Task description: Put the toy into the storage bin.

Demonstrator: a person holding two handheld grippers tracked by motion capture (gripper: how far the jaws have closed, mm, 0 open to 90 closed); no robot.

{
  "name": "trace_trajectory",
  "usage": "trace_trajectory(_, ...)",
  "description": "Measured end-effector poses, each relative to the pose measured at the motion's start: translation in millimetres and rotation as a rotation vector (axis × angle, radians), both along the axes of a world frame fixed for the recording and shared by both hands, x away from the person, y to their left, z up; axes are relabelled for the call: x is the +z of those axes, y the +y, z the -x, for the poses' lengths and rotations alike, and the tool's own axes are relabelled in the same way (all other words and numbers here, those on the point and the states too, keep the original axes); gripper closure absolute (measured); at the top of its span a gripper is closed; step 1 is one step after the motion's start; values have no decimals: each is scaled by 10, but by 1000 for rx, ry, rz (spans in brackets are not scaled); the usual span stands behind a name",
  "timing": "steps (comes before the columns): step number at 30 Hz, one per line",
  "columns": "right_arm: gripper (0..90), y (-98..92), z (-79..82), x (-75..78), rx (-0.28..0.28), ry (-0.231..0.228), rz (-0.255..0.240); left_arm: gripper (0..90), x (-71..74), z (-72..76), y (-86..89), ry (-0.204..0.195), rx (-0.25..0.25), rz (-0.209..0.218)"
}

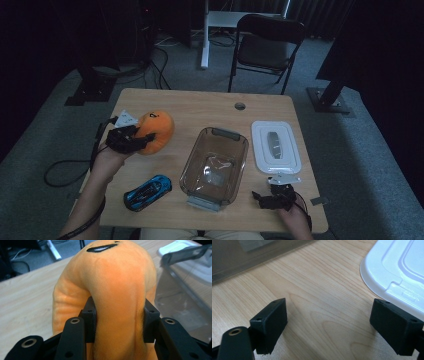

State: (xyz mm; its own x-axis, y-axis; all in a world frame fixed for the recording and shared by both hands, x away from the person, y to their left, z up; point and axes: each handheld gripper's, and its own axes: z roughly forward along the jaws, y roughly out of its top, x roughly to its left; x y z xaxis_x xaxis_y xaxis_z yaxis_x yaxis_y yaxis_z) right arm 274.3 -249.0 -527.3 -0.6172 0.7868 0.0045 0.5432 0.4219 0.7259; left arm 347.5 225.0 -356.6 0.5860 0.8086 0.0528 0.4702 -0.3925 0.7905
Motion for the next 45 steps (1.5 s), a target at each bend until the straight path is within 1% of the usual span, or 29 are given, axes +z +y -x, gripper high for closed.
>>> trace_trajectory(3,139,-1,-1,0,0,-2,0,598,73,-12,-85,-12,-22,-3)
trace_trajectory(4,139,-1,-1,-1,-1,-1,0,598,97,-21,-118,-12,-33,4)
trace_trajectory(7,139,-1,-1,-1,-1,-1,-1,598,138,-32,-211,-17,-68,4)
trace_trajectory(8,139,-1,-2,-1,-2,-1,-1,598,146,-36,-234,-19,-71,8)
trace_trajectory(10,139,-3,-2,-1,-3,-1,-1,598,176,-45,-302,-24,-87,-3)
trace_trajectory(16,139,-3,-3,-1,-4,-2,-1,597,262,-88,-460,-31,-130,-10)
trace_trajectory(18,138,-2,-3,-1,-4,-2,-1,597,298,-97,-513,-32,-154,-14)
trace_trajectory(19,139,-2,-3,-1,-4,-2,-1,597,312,-98,-545,-32,-161,-9)
trace_trajectory(20,139,-2,-3,-1,-5,-1,-2,597,330,-102,-581,-31,-181,-11)
trace_trajectory(22,139,-2,-2,-1,-5,-1,-2,597,342,-108,-642,-31,-195,-1)
trace_trajectory(24,139,-2,-2,0,-6,-1,-2,597,354,-117,-724,-35,-211,-6)
trace_trajectory(26,139,-1,-1,0,-6,1,-2,597,365,-124,-792,-34,-238,-10)
trace_trajectory(27,139,-2,-1,0,-6,0,-2,596,368,-126,-829,-32,-246,-4)
trace_trajectory(30,139,-2,-2,-1,-6,-1,-2,596,377,-135,-929,-37,-267,-11)
trace_trajectory(33,139,-2,-2,0,-6,0,-2,596,377,-137,-1018,-31,-294,-7)
trace_trajectory(35,139,-2,-2,0,-6,-1,-2,596,363,-145,-1086,-27,-310,-18)
trace_trajectory(39,139,-2,-2,0,-6,-1,-2,595,292,-169,-1227,-6,-348,-23)
trace_trajectory(41,139,-3,-2,0,-6,-1,-2,595,243,-182,-1293,4,-357,-40)
trace_trajectory(43,139,-3,-2,-1,-6,0,-3,595,201,-198,-1335,19,-366,-35)
trace_trajectory(44,139,-3,-2,-1,-6,0,-3,595,201,-198,-1335,19,-366,-35)
trace_trajectory(45,139,-3,-2,-1,-5,-1,-3,595,177,-196,-1374,24,-379,-30)
